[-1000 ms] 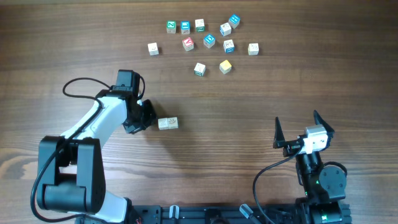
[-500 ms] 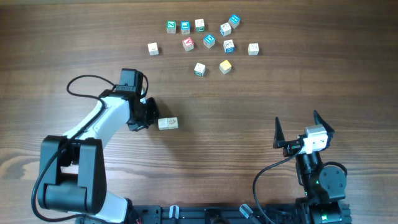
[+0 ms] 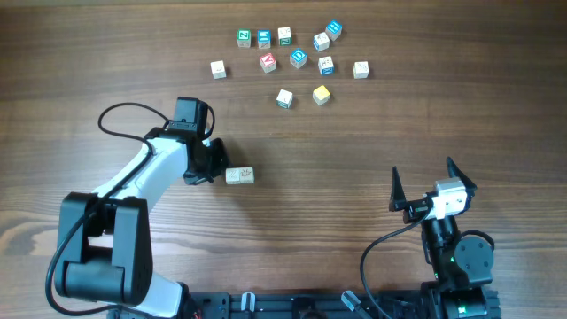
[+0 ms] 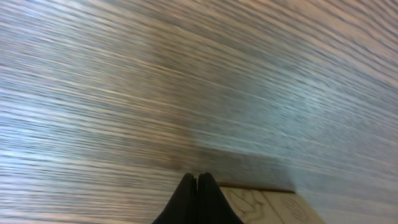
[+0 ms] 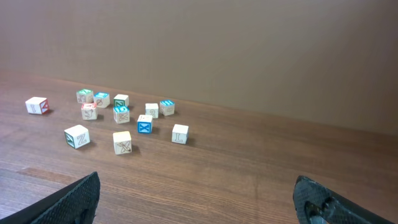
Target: Form a horizontal line
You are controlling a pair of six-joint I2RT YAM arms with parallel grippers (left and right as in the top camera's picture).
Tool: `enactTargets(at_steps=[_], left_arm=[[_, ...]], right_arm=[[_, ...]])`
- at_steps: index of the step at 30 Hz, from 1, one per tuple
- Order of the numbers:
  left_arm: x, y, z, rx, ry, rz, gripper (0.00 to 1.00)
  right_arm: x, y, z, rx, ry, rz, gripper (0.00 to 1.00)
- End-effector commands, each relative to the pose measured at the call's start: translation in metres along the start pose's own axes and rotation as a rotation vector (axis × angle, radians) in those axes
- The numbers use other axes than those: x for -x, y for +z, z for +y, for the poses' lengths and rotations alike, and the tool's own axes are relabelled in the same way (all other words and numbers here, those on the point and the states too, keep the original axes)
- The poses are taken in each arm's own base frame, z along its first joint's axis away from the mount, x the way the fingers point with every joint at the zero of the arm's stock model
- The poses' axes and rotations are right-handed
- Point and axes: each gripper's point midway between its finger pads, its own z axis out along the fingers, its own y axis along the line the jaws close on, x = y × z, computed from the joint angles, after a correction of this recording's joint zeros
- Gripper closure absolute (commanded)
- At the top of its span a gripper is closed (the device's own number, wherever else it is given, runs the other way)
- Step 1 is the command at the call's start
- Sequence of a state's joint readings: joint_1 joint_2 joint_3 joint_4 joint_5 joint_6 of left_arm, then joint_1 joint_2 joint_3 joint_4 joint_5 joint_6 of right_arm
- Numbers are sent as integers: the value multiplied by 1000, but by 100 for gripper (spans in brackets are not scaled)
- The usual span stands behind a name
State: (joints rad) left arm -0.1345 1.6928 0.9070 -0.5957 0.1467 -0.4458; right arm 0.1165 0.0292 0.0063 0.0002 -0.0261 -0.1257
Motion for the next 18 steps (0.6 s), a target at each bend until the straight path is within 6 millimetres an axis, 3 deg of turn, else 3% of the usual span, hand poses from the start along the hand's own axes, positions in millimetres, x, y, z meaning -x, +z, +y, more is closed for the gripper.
enactTargets(at_steps=[1,3,6,8,9,10,18], left_arm=[[25,-5,35,111,-50,-74,96],[58,-21,68,170,-146,-162,96],[84,-33,99,165,-252,-233,96],[89,-37,114,170,-297,-251,92],[89,-38,120,174,-314,-250,57],[86,-37,121,174,-318,-235,0],[84,-37,120,171,-316,-227,0]], right_arm=[[0,0,1,9,-5,-2,0],[0,0,1,9,-5,-2,0],[0,0,1,9,-5,-2,0],[0,0,1,9,-5,-2,0],[0,0,1,9,-5,-2,0],[0,0,1,9,-5,-2,0],[0,0,1,9,-5,-2,0]])
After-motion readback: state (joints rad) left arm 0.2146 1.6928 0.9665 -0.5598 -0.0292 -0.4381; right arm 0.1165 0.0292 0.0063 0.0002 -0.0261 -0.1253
